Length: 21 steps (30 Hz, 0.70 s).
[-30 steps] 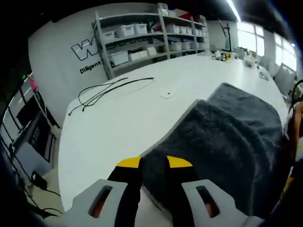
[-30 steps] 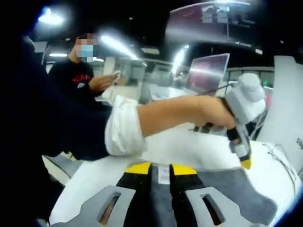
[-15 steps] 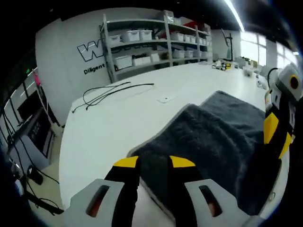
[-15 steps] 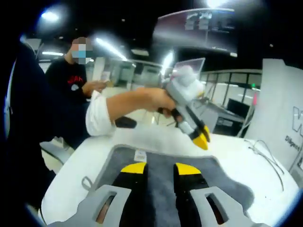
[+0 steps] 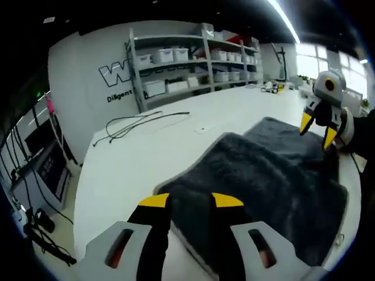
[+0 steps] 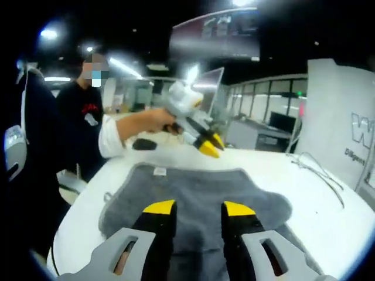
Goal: Open the folded towel by lifting each exposed corner and separating the folded layers until the towel lies flat within the target outline without major curled edges
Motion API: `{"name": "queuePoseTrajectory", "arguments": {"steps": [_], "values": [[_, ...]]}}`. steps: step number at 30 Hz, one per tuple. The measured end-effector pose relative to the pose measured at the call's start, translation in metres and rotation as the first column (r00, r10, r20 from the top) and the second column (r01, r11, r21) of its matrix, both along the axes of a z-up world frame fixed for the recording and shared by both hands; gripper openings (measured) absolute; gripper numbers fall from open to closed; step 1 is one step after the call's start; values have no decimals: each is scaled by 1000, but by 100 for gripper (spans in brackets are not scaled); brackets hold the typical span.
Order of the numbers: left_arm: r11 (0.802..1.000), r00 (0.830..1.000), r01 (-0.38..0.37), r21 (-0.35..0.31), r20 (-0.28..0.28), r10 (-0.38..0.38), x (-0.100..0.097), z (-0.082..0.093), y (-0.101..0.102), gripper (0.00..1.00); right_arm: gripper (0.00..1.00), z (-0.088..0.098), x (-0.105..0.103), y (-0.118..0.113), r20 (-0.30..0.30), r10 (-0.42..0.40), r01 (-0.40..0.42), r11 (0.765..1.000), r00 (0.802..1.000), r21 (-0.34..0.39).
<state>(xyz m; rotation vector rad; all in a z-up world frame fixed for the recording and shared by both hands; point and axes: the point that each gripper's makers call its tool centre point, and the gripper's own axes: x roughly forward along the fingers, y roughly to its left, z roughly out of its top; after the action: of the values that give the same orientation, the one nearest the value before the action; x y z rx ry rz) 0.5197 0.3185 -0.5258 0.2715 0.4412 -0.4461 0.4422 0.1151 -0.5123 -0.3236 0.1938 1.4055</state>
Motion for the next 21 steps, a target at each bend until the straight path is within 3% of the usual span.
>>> {"name": "queuePoseTrajectory", "arguments": {"steps": [8, 15, 21], "values": [[999, 999, 31, -15, -23, -31, -7, -18, -4, 32, 35, 2, 17, -27, -15, -41, 41, 999, 999, 29], [998, 998, 65, -10, -19, -65, -17, -23, -4, 36, 41, -2, 24, -54, 46, -44, 44, 999, 998, 13], [992, 993, 121, 23, -3, -121, -28, -24, -12, 39, 46, -8, 35, -82, 61, -57, 58, 998, 996, -9]]}}
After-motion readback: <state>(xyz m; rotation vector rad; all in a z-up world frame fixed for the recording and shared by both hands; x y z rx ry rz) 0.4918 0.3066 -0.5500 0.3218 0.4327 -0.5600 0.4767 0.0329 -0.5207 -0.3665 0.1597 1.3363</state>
